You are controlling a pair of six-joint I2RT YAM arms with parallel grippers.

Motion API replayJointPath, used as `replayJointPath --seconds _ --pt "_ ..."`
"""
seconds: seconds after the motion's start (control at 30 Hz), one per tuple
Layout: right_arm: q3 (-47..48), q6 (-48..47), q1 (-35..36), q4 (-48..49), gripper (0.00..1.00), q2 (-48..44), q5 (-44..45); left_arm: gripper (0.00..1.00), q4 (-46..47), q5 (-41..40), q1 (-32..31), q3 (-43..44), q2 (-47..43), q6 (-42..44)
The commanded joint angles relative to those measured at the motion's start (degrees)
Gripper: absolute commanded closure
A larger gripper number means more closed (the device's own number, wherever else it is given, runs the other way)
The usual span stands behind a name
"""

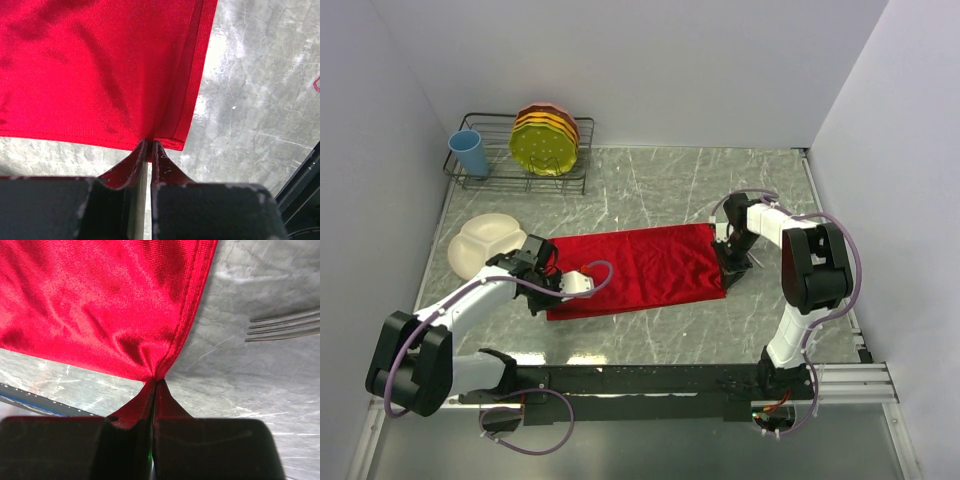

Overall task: Fold the napkin into a case and place the utensils inside
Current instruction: Smooth out the rectangle-folded napkin at the center of the board, then pick up the rectangle-folded napkin at the center of the board.

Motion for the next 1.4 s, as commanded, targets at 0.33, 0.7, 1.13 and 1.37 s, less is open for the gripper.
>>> replayJointPath --seconds 0.33,0.7,1.13,1.37 --pt "4.0 -2.7 0.3 -3.0 0.52 -5.3 -0.8 0.56 -5.3 6.7 3.5 6.4 -1.7 -3.2" --pt "9.7 -3.1 0.3 2.5 0.51 -4.5 1.2 0.42 0.6 12.9 17.7 20.2 3.5 -39.1" --pt "9.2 -0.4 0.3 5.9 0.53 2.4 2.5 0.59 7.9 -6.5 18.7 14.7 8.9 -74.8" --pt "9.2 0.1 0.4 5.9 0.54 3.7 2.8 0.58 9.5 -6.4 19.2 12.9 17.6 -75.9"
